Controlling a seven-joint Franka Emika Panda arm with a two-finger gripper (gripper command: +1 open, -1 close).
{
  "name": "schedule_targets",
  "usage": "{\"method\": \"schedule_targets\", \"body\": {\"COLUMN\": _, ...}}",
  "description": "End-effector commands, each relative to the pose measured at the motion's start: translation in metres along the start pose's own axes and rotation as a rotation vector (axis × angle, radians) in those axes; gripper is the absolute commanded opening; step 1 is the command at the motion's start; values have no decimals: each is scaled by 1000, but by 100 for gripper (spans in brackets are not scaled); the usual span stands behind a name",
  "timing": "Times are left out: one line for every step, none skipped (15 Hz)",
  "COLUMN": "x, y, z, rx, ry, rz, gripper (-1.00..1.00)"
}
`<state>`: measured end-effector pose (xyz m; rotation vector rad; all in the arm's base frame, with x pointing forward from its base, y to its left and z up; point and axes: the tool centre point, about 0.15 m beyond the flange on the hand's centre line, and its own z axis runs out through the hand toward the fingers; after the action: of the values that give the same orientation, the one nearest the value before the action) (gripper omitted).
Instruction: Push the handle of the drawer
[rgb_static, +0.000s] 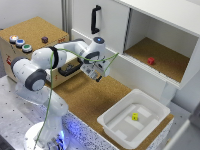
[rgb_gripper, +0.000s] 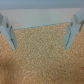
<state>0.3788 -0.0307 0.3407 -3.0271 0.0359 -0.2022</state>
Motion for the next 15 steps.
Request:
{"method": "schedule_targets", "body": {"x": -14, "y": -57, "z": 2, "rx": -5, "ry": -26, "rz": -104, "gripper": 100}}
{"method": "schedule_targets", "body": {"x": -16, "y": -68, "z": 2, "rx": -4, "ry": -19, "rz": -146, "gripper": 100}}
{"method": "schedule_targets", "body": {"x": -17, "y": -78, "z": 5, "rx": -27, "ry": -18, "rz": -185, "gripper": 100}}
{"method": "schedule_targets", "body": {"x": -18, "y": -85, "z": 8, "rx": -32, "ry": -21, "rz": -222, "gripper": 100}}
{"method": "schedule_targets", "body": {"x": -19, "y": -93, "z": 13, "rx": -54, "ry": -29, "rz": -243, "gripper": 100}}
{"method": "schedule_targets", "body": {"x": -19, "y": -98, "z": 14, "rx": -72, "ry": -3, "rz": -234, "gripper": -100}}
{"method": "schedule_targets", "body": {"x": -20, "y": -103, "z": 15, "rx": -45, "ry": -2, "rz": -235, "gripper": -100}}
{"method": "schedule_targets", "body": {"x": -22, "y": -111, "z": 18, "rx": -15, "ry": -3, "rz": -243, "gripper": -100}}
{"method": "schedule_targets", "body": {"x": -23, "y": -116, "z": 21, "rx": 6, "ry": -3, "rz": -228, "gripper": -100}}
{"method": "schedule_targets", "body": {"x": -24, "y": -122, "z": 26, "rx": 19, "ry": -15, "rz": -231, "gripper": -100}}
{"method": "schedule_targets", "body": {"x": -25, "y": -126, "z": 30, "rx": 32, "ry": -24, "rz": -235, "gripper": -100}}
{"method": "schedule_targets", "body": {"x": -27, "y": -131, "z": 32, "rx": 35, "ry": -27, "rz": -239, "gripper": -100}}
{"method": "schedule_targets", "body": {"x": -28, "y": -135, "z": 32, "rx": 47, "ry": -24, "rz": -235, "gripper": -100}}
{"method": "schedule_targets", "body": {"x": -29, "y": -141, "z": 31, "rx": 53, "ry": -14, "rz": -228, "gripper": -100}}
{"method": "schedule_targets", "body": {"x": -31, "y": -147, "z": 29, "rx": 57, "ry": -6, "rz": -221, "gripper": -100}}
